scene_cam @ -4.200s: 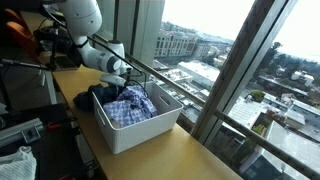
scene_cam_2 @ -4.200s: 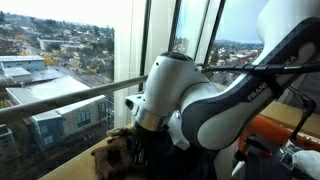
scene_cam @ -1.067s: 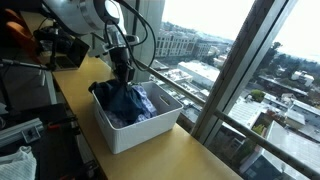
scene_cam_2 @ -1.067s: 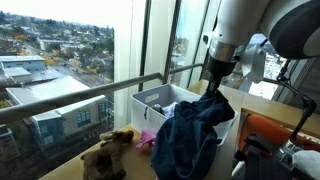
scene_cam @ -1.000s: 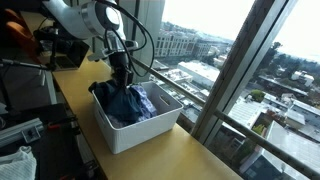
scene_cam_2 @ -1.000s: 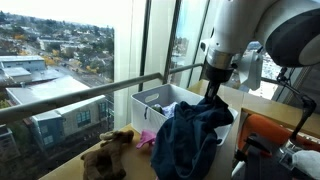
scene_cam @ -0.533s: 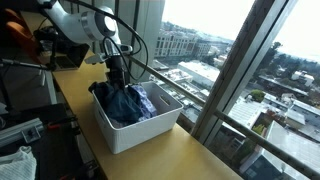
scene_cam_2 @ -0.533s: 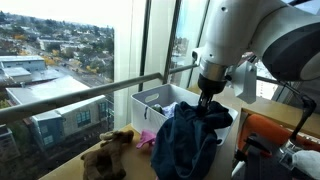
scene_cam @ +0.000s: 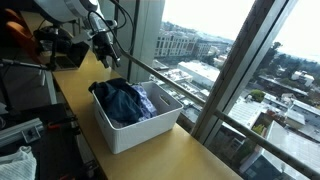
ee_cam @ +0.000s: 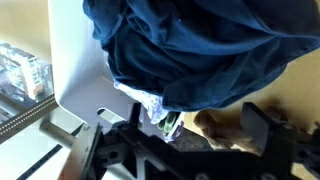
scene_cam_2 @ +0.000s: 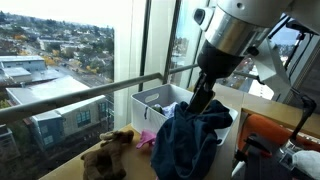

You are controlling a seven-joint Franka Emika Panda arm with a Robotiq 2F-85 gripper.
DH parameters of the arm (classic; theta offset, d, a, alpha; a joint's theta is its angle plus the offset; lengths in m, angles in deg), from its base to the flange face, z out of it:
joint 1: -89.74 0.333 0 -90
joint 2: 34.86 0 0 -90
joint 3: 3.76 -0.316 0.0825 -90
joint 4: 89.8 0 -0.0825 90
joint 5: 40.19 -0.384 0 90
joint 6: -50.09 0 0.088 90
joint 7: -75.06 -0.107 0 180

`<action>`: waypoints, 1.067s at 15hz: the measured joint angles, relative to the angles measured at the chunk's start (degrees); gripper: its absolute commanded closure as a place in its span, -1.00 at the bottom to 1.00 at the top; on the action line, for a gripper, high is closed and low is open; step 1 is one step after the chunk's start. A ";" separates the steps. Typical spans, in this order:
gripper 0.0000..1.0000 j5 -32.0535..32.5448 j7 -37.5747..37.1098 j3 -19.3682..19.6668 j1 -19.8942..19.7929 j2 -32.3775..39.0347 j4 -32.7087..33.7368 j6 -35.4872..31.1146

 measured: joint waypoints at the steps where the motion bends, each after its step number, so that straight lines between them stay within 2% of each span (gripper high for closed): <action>1: -1.00 0.00 -0.07 -0.80 0.52 0.00 0.27 -0.11; 5: -1.00 1.15 -0.06 -2.66 2.51 3.77 1.69 -2.45; 7: -1.00 1.44 2.54 -2.70 2.94 7.15 2.59 -4.67; 12: -1.00 -1.16 20.11 -3.00 0.77 14.34 5.68 -8.30; 16: -1.00 -5.49 37.16 -6.97 -6.93 16.86 6.77 -10.70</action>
